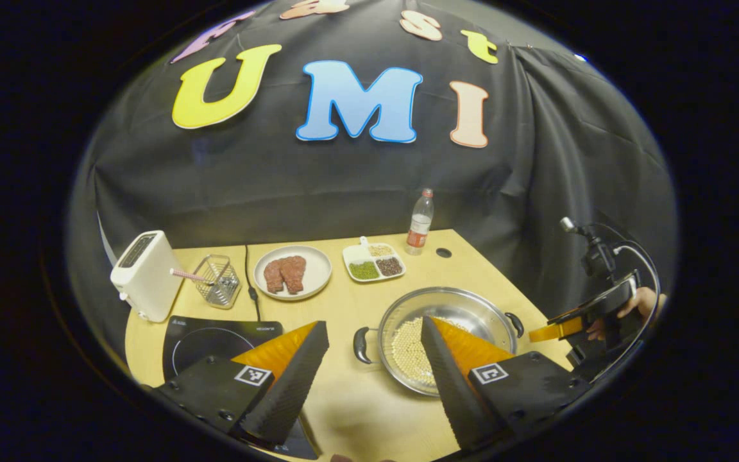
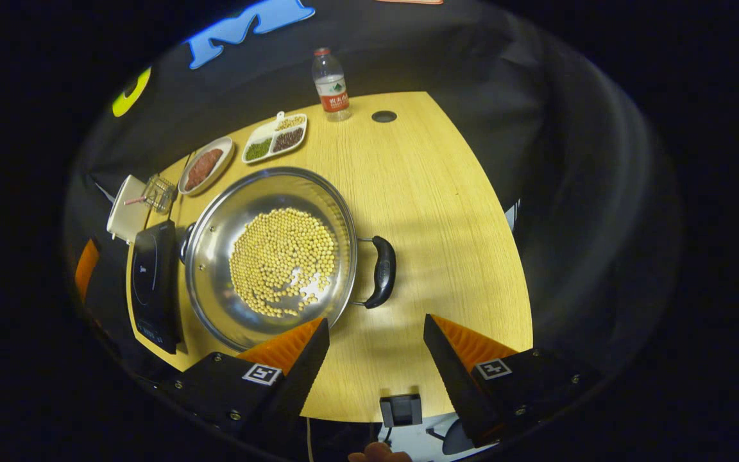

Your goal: First push the handle of the pot to place it horizontally, then grasp the pot with both hands and set it on the induction cooktop.

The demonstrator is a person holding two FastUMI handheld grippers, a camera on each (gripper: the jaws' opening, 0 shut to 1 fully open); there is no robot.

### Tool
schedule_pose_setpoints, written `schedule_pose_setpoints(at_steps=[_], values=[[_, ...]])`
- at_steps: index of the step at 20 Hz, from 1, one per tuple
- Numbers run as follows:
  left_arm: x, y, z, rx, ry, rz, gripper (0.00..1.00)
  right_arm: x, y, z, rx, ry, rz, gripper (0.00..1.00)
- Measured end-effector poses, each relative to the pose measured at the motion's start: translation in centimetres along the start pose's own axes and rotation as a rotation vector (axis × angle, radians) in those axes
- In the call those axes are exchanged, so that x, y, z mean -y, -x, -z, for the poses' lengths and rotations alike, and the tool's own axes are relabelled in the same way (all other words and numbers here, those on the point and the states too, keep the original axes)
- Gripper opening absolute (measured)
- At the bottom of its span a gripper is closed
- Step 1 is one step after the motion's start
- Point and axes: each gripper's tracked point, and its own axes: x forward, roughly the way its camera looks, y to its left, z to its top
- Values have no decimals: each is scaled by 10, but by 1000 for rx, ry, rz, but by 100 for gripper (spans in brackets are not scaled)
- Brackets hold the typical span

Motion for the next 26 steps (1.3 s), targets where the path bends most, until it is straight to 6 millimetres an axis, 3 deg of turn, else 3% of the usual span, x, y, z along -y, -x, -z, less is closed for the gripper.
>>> schedule_pose_setpoints(at_steps=[1, 2, 5, 7, 9, 14, 19, 21, 26], values=[[1, -5, 2, 4, -10, 1, 96, -2, 5, -4, 36, -13, -12, 85], [1, -9, 3, 21, -24, 3, 98, -5, 6, -9, 78, -18, -28, 94], [0, -26, 13, 59, -53, -7, 96, 1, 0, -20, 184, -15, -17, 94], [-2, -44, 28, 64, -43, -18, 99, -4, -6, -27, 243, -32, -8, 94], [-6, -62, 46, 50, -24, -29, 99, 9, -12, -31, 298, -62, -4, 94], [-12, -112, 98, -21, -27, -49, 98, 19, -51, -31, 336, -65, 42, 94], [-25, -139, 111, -30, -5, -79, 96, 17, -69, -36, 361, -69, 47, 94], [-22, -146, 115, -36, 2, -64, 99, 13, -74, -40, 361, -82, 39, 95], [-15, -158, 128, -71, -6, -43, 98, 13, -83, -35, 334, -100, 28, 94]])
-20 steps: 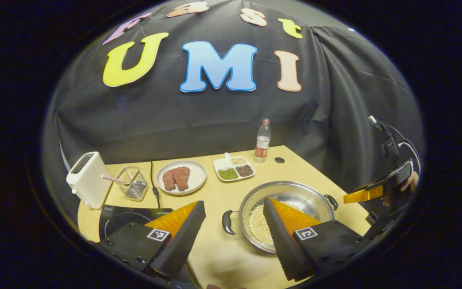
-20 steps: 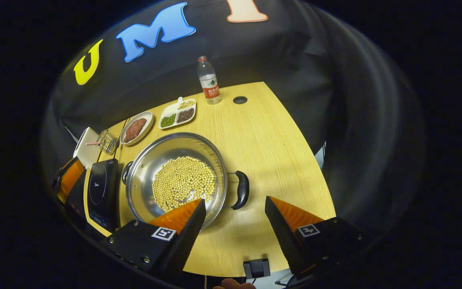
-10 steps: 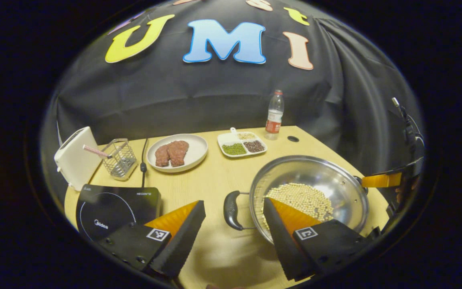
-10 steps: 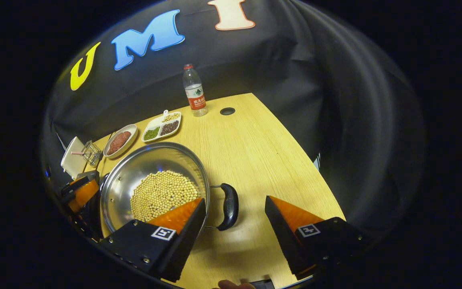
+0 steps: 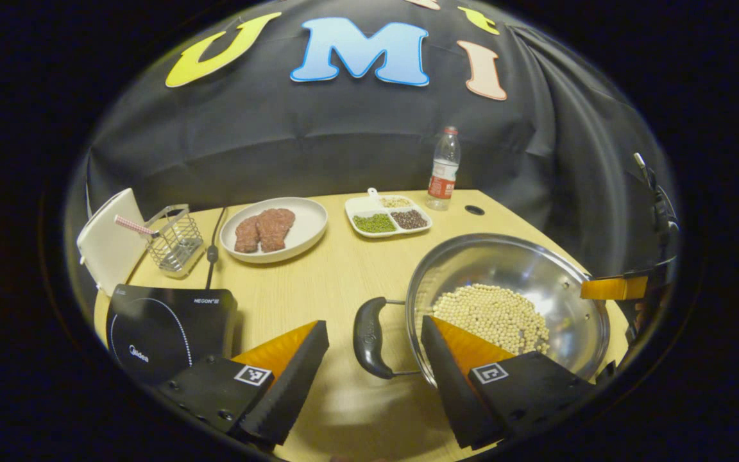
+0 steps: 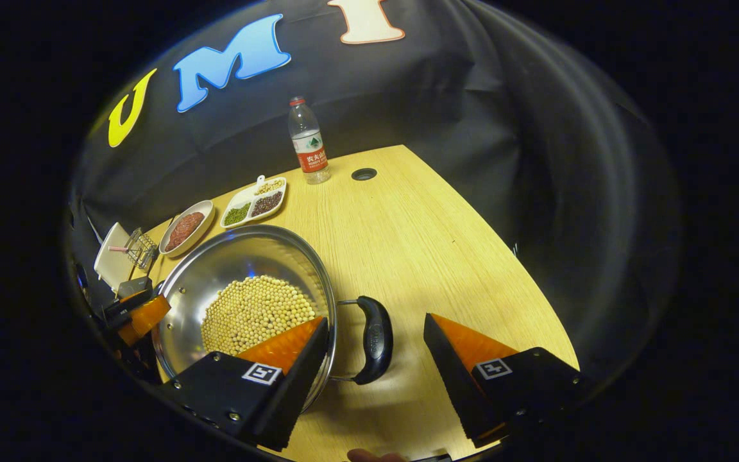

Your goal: First push the handle of the pot to place it horizontally, then grasp the pot with both hands and set it on the induction cooktop.

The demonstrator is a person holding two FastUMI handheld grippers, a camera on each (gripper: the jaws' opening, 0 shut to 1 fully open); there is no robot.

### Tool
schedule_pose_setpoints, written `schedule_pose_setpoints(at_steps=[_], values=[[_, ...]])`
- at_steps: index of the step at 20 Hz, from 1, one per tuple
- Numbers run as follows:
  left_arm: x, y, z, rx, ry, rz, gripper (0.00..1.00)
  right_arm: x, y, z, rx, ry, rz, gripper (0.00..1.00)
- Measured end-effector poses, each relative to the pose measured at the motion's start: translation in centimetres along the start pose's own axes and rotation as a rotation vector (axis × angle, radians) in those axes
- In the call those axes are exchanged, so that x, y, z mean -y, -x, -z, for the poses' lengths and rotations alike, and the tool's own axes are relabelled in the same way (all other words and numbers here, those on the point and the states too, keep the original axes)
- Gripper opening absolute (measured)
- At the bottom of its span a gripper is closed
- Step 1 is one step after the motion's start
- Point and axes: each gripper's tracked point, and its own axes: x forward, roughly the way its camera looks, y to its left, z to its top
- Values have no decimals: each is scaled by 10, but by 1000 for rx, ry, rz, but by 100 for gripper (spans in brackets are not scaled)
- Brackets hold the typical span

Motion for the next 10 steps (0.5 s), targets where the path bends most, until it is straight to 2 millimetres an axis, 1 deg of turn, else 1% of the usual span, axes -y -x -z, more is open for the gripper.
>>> schedule_pose_setpoints(at_steps=[2, 4, 5, 6, 7, 8, 9, 10], values=[[0, -6, 7, -15, 11, 7, 96, -1, -5, 1, -10, -14, -6, 94], [2, -11, 9, -16, 17, 13, 99, -1, -9, 4, -16, -15, -7, 94], [2, -13, 11, -20, 18, 14, 96, -1, -13, 7, -18, -9, -4, 94], [4, -16, 12, -24, 21, 20, 100, -2, -16, 8, -17, -2, 0, 94], [6, -18, 13, -25, 27, 27, 96, -3, -18, 10, -19, 3, 3, 94], [7, -21, 14, -29, 31, 29, 100, -3, -19, 10, -16, 9, 6, 94], [8, -24, 16, -33, 34, 33, 100, -3, -23, 12, -17, 18, 8, 85], [9, -26, 17, -36, 35, 37, 100, -6, -26, 13, -14, 21, 0, 91]])
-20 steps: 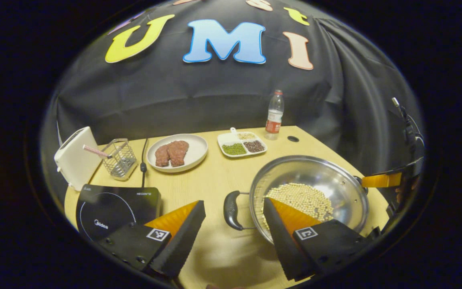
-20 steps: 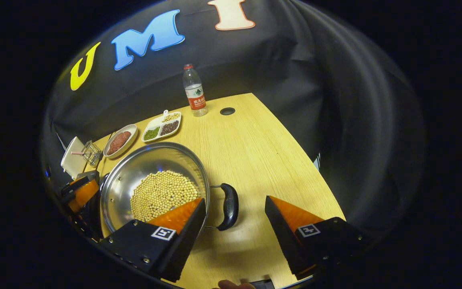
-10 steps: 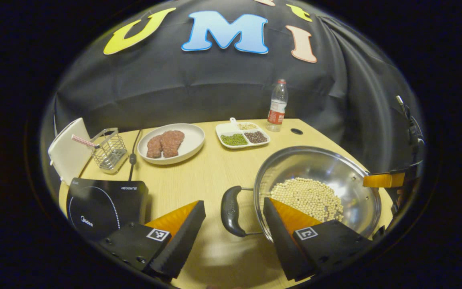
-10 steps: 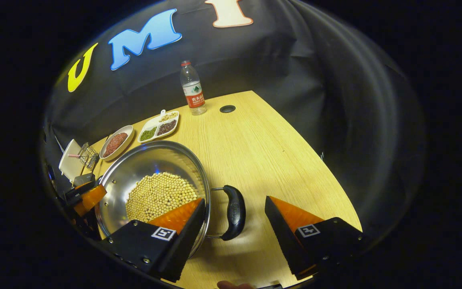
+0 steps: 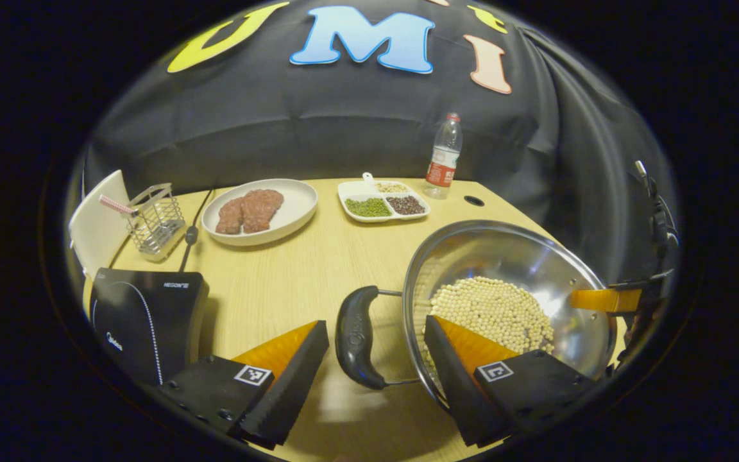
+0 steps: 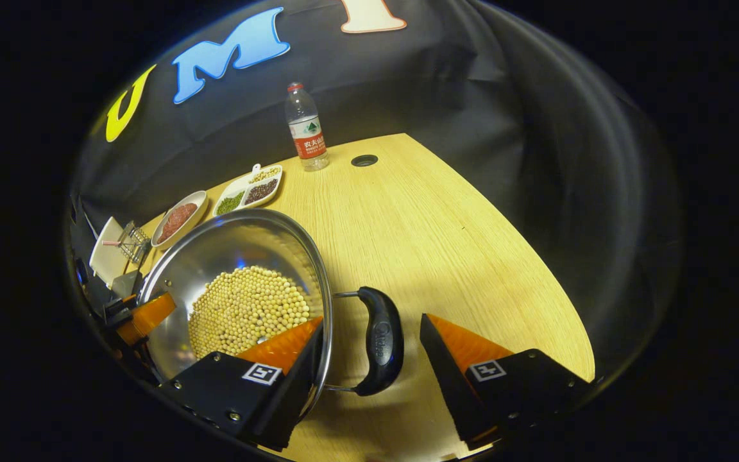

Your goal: First push the handle of the pot to place it horizontally, then grasp the pot with both hands and set it on the induction cooktop.

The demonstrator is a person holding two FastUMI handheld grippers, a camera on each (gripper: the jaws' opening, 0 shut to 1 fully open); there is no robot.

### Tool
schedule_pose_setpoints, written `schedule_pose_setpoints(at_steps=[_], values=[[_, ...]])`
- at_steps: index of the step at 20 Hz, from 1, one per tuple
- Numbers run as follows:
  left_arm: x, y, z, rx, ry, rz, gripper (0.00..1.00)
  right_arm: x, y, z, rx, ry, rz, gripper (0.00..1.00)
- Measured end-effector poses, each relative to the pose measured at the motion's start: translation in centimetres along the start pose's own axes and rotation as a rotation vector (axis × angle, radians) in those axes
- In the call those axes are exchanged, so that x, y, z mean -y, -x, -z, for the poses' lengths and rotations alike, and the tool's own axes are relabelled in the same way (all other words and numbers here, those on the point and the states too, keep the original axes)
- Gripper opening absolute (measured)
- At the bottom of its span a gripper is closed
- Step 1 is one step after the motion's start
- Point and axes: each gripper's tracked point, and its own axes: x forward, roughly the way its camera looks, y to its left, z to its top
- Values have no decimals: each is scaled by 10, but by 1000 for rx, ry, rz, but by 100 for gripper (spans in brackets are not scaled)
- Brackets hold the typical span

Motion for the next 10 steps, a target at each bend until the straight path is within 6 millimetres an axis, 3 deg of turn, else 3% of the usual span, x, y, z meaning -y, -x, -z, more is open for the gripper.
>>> schedule_pose_setpoints(at_steps=[3, 4, 5, 6, 7, 8, 10], values=[[6, -4, -1, 4, -2, 19, 100, -6, -6, 2, 6, 13, -1, 83], [8, -5, -1, 6, -9, 25, 95, -6, -6, 0, 8, 22, 7, 76], [9, -4, -2, 12, -16, 20, 93, -6, -9, 3, 0, 32, 8, 75], [8, -4, -3, 13, -17, 16, 84, -8, -12, 4, -1, 31, 5, 75], [9, -5, -3, 15, -8, 14, 88, -9, -9, 1, 6, 16, 4, 75], [9, -6, -3, 15, 6, 15, 83, -10, -8, 3, 1, 4, 0, 68], [8, -7, -3, 12, 28, 7, 80, -9, -10, 2, 2, -16, -4, 69]])
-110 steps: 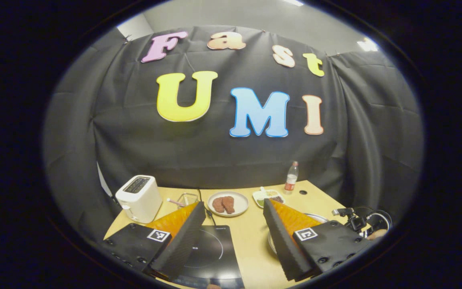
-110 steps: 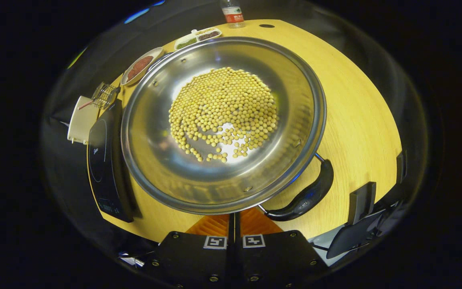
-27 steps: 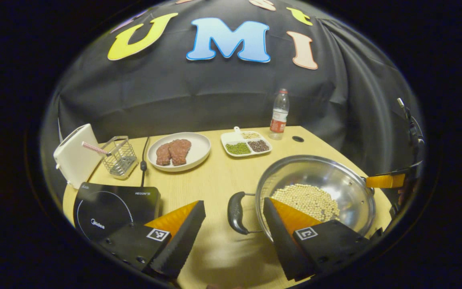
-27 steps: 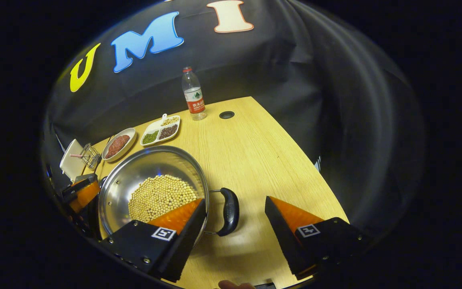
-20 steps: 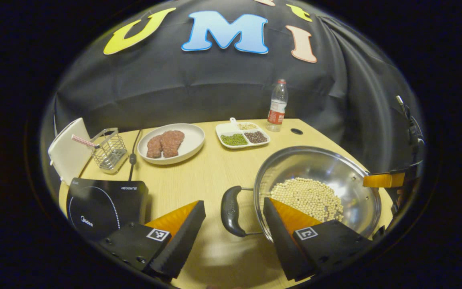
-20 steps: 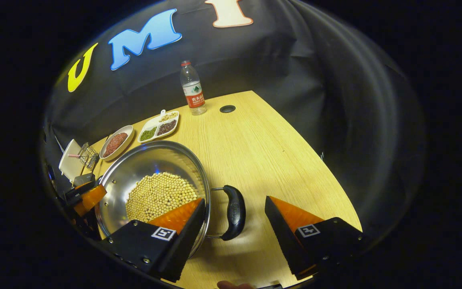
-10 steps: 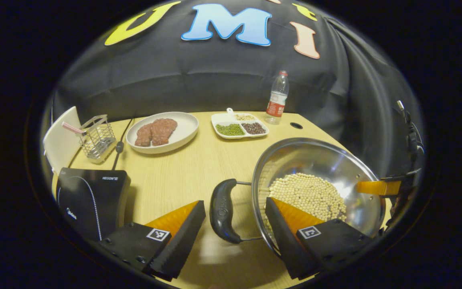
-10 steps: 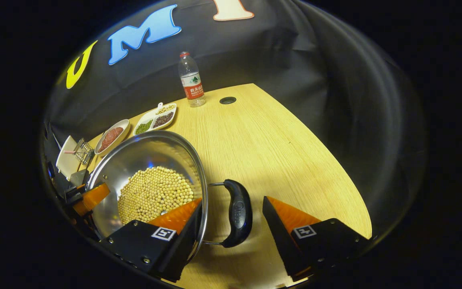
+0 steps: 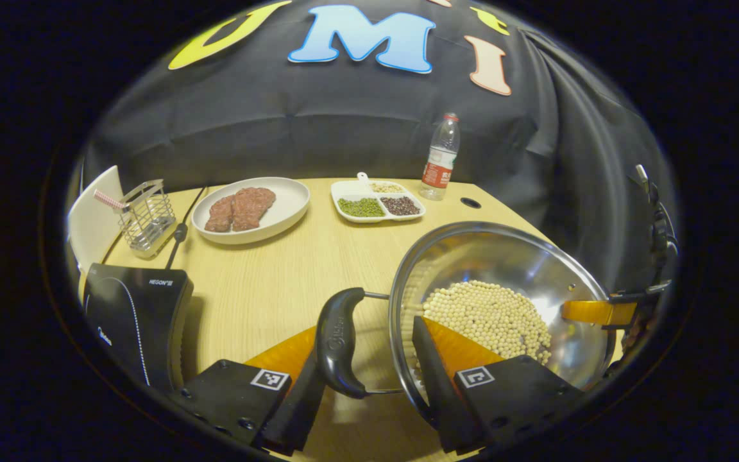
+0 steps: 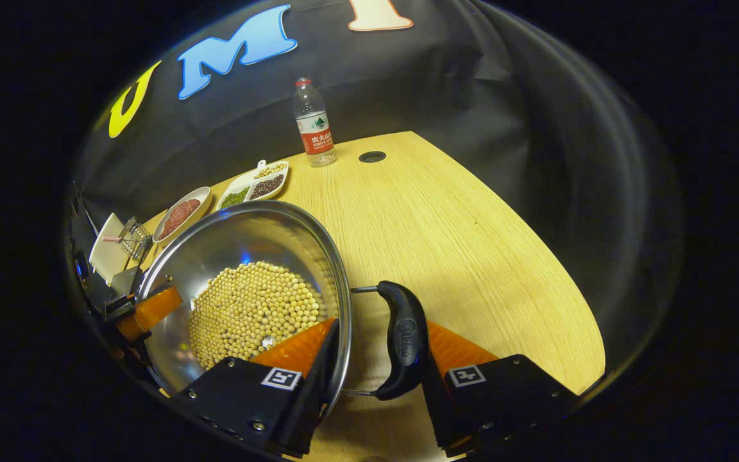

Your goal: First push the handle of the pot to place it horizontally, then grasp the pot with both hands and set it on the induction cooktop.

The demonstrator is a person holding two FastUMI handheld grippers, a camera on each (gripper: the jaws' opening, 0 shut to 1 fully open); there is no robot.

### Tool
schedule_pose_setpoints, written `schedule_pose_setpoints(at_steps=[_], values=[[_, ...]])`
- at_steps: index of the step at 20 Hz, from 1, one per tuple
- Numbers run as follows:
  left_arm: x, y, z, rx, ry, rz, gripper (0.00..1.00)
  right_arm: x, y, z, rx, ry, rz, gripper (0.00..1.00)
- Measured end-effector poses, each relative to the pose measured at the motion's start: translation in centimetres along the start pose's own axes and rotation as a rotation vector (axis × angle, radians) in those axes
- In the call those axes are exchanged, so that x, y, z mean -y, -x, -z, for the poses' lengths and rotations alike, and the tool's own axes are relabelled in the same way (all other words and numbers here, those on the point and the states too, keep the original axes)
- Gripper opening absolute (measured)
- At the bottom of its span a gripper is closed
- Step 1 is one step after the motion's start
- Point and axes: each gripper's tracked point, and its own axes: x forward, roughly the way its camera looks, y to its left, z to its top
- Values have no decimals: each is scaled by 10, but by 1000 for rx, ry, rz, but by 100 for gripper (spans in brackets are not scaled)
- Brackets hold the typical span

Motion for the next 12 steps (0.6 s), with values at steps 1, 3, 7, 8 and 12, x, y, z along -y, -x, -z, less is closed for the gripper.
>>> schedule_pose_setpoints(at_steps=[1, 3, 7, 8, 12], values=[[-1, -1, 0, -4, 4, -6, 79, 0, 2, 1, -2, -8, 4, 61], [-3, -1, 0, -6, 7, -23, 73, 0, 3, -2, 2, -8, 9, 64], [-6, 4, 1, -4, 18, -37, 70, -3, -1, -2, -7, -36, 1, 64], [-7, 6, 2, -8, 20, -41, 74, -4, -3, -2, -9, -31, 2, 64], [-16, 17, 4, -4, 51, -58, 74, -21, 3, 3, -6, -3, -2, 64]])
